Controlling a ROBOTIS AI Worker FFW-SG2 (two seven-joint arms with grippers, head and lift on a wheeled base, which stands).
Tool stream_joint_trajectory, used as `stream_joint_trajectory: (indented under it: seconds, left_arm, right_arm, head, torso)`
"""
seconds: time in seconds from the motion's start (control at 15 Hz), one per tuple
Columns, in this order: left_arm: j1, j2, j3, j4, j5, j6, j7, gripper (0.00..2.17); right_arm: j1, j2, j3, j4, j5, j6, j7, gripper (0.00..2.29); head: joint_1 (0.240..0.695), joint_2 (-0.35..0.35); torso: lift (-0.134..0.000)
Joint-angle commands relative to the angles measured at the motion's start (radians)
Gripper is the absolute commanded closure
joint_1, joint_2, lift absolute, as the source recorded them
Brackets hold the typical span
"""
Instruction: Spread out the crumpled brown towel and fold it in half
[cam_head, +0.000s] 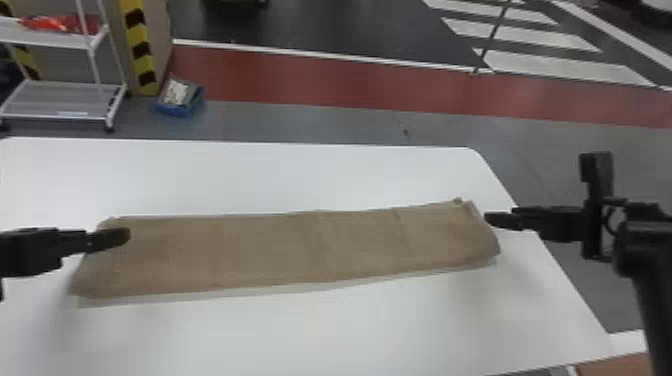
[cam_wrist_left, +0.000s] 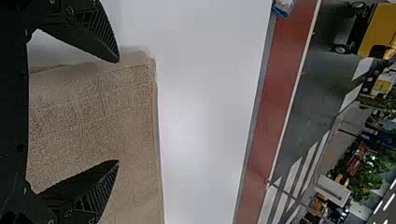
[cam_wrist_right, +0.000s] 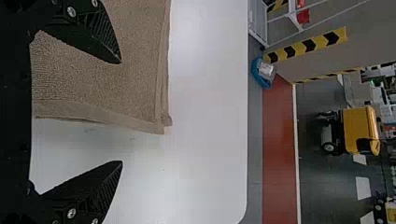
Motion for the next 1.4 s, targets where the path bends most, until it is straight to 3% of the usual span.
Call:
stream_joint_trajectory:
  seconds: [0.0, 0.4, 1.33]
  left_arm:
    - [-0.023, 0.001, -0.019, 0.023, 0.002, -0.002, -0.005, 0.13]
    - [-0.025, 0.01, -0.022, 0.025, 0.011, -0.005, -0.02, 0.13]
    - [-0.02, 0.021, -0.021, 0.006, 0.012, 0.022, -0.022, 0.14]
  right_arm:
    - [0.0, -0.006, -0.006, 0.02, -0.012, -0.037, 0.004, 0.13]
    - [0.012, -0.013, -0.042, 0.053, -0.04, -0.068, 0.066, 0.13]
    - [0.027, -0.029, -0.077, 0.079, -0.092, -0.105, 0.086, 0.13]
  head:
    - [0.695, -0.227]
    - [0.695, -0.235]
    - [0.695, -0.252]
  torso:
    - [-0.12]
    - [-0.12]
    - [-0.12]
